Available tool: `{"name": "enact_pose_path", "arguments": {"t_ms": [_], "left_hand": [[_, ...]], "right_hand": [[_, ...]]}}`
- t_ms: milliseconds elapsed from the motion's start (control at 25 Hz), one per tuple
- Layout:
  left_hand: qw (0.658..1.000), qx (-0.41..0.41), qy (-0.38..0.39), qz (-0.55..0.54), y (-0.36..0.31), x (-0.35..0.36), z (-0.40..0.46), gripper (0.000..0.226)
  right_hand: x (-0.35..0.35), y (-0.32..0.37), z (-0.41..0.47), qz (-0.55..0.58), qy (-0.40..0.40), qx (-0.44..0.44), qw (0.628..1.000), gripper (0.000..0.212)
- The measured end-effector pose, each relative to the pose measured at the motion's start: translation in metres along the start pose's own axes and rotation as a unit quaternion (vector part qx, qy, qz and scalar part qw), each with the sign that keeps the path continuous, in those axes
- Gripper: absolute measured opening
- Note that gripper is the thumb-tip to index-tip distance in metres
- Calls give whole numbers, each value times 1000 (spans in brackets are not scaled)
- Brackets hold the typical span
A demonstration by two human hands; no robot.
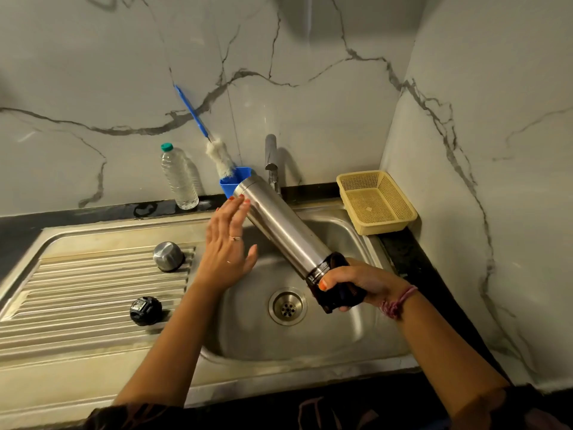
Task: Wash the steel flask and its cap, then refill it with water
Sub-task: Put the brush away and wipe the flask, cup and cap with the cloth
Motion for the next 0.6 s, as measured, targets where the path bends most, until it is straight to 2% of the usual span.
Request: {"name": "enact_pose_path", "arguments": {"t_ms": [120, 280, 400, 600], "left_hand": [[989, 109, 31, 98, -28, 9, -1, 108], [975, 155, 31, 157, -43, 12, -2, 89], [976, 142, 14, 161, -41, 13, -7, 84], [986, 71, 18, 148, -29, 18, -15, 82]], "right_hand": [[1, -1, 0, -37, 12, 19, 999, 55], [3, 0, 0, -58, 9, 25, 998, 52], [3, 0, -1, -63, -3, 24, 998, 44], [6, 2, 0, -83, -30, 14, 996, 34]]}}
Point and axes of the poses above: each hand's wrist, its own z-axis towards the middle knuckle, its own x-axis out of the palm, y = z × x, the point moved 7 cm from there along z, towards the middle knuckle, and after that the axes turned 12 degrees about -x, right-handed, at the moved point
